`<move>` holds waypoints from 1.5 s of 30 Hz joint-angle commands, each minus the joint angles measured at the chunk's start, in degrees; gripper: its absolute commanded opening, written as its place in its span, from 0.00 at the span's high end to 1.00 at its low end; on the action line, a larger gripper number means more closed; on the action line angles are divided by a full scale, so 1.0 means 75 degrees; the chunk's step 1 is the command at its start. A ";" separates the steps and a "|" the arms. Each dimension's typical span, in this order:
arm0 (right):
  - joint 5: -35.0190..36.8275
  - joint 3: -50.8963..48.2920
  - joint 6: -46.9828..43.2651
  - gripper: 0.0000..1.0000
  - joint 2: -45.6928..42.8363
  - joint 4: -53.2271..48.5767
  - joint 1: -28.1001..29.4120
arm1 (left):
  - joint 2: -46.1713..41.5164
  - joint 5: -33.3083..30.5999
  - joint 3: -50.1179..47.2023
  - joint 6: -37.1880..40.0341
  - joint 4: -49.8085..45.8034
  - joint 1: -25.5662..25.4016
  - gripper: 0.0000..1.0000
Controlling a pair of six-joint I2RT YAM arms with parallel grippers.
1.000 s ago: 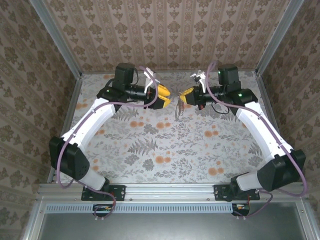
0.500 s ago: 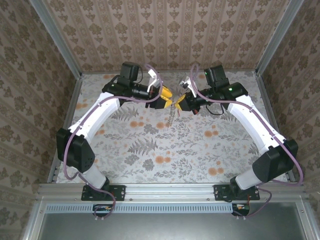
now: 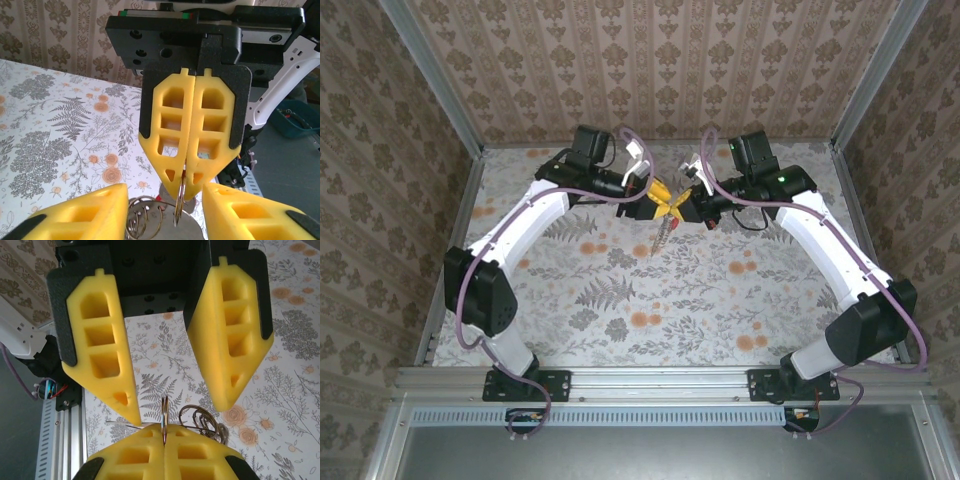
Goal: Put the keys on the keyring
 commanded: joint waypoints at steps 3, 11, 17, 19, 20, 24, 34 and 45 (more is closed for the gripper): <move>-0.0044 -0.0126 -0.0090 1.00 -0.0299 0.0167 -0.0025 | 0.0127 0.0311 0.0311 0.0196 -0.0140 -0.0079 0.71; -0.0035 -0.0195 0.0013 1.00 -0.0357 0.0360 -0.0089 | 0.0122 0.0413 0.0252 0.0265 -0.0203 -0.0132 1.00; -0.0059 -0.0259 0.0097 1.00 -0.0407 0.0504 -0.0131 | 0.0195 0.0446 0.0313 0.0446 -0.0619 -0.0161 0.82; -0.0068 -0.0279 0.0083 1.00 -0.0401 0.0508 -0.0166 | 0.0191 0.0434 0.0317 0.0512 -0.0713 -0.0161 0.80; -0.0068 -0.0286 0.0086 1.00 -0.0407 0.0518 -0.0167 | 0.0191 0.0440 0.0320 0.0536 -0.0720 -0.0161 0.80; -0.0071 -0.0324 0.0106 1.00 -0.0416 0.0547 -0.0201 | 0.0203 0.0483 0.0312 0.0549 -0.0732 -0.0161 0.87; -0.0153 -0.0405 0.0271 1.00 -0.0468 0.0761 -0.0226 | 0.0233 0.0540 0.0314 0.0436 -0.0444 -0.0254 1.00; -0.0852 -0.2714 0.3378 0.61 -0.2184 0.4969 -0.1305 | -0.0606 -0.0222 -0.1060 -0.1599 0.2706 -0.0211 1.00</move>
